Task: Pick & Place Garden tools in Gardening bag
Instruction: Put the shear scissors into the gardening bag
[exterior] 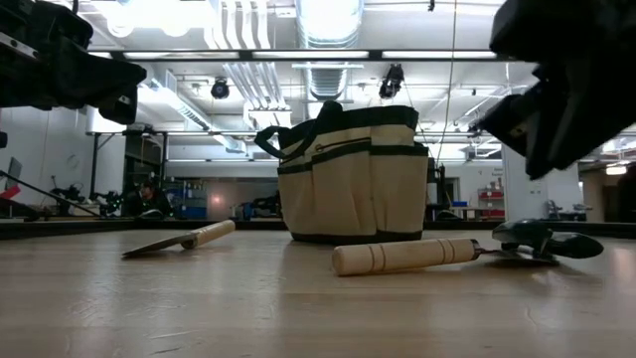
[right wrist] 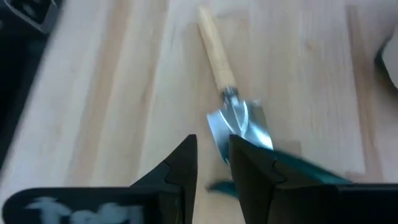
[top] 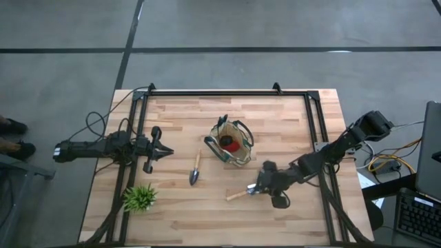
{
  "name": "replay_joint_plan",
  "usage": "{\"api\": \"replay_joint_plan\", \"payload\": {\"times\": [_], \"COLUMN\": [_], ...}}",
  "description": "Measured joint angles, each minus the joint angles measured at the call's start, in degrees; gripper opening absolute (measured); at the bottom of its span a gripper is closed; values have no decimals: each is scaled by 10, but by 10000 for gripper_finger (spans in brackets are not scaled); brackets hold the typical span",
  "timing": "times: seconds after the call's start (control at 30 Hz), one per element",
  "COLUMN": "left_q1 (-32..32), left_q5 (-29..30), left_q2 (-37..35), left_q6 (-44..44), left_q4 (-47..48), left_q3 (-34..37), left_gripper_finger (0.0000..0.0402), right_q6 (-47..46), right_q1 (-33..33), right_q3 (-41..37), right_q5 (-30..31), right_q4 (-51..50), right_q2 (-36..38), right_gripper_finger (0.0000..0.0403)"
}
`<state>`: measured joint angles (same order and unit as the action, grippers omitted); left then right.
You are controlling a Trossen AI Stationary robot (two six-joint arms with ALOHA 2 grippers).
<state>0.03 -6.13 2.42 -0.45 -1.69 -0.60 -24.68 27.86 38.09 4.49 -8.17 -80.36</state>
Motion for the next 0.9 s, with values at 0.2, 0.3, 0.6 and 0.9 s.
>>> {"api": "replay_joint_plan", "payload": {"times": [0.2, 0.3, 0.6, 0.9], "left_q1": [0, 0, 0, 0], "left_q5": [0, 0, 0, 0], "left_q2": [0, 0, 0, 0], "left_q6": [0, 0, 0, 0], "left_q4": [0, 0, 0, 0], "left_q3": [0, 0, 0, 0], "left_gripper_finger": [37, 37, 37, 37], "right_q6": [60, 121, 260, 312], "right_q1": [0, 0, 0, 0], "right_q3": [15, 16, 46, 156], "right_q5": [21, 44, 47, 80], "right_q4": [-83, -90, -89, -222], "right_q2": [-3, -3, -35, -155], "right_gripper_finger": [74, 80, 135, 215]}}
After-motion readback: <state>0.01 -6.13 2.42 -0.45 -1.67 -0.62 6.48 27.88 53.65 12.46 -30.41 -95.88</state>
